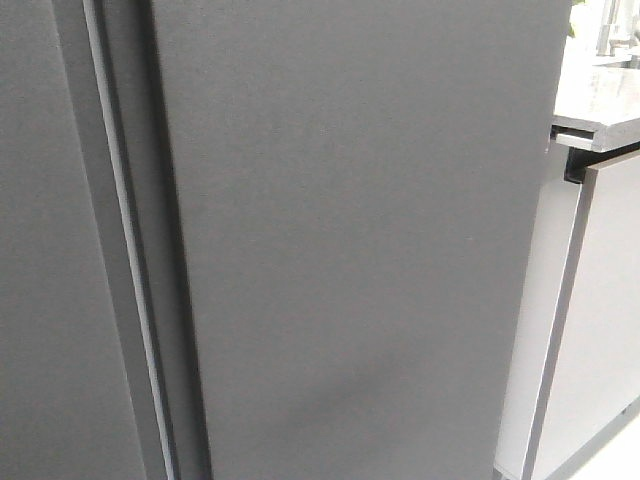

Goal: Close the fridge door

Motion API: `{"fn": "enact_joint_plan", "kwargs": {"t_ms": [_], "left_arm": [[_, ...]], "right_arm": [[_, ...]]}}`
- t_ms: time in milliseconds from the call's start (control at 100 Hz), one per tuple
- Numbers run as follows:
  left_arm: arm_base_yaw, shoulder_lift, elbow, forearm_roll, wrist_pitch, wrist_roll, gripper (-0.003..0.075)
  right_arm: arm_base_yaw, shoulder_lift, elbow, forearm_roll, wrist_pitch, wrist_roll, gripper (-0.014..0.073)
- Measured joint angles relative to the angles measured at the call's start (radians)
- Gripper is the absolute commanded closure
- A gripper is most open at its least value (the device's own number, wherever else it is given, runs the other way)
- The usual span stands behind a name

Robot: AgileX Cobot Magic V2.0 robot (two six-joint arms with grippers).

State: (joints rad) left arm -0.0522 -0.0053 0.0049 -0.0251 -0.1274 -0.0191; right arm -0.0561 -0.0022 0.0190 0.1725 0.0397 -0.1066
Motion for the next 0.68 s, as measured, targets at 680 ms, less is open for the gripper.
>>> {"fn": "enact_joint_plan", "kwargs": {"t_ms": [680], "left_arm": [[0.000, 0.000, 0.000, 0.000, 0.000, 0.000, 0.0740]], "right_arm": [[0.000, 0.000, 0.000, -0.022, 0.001, 0.020, 0.0638]]}}
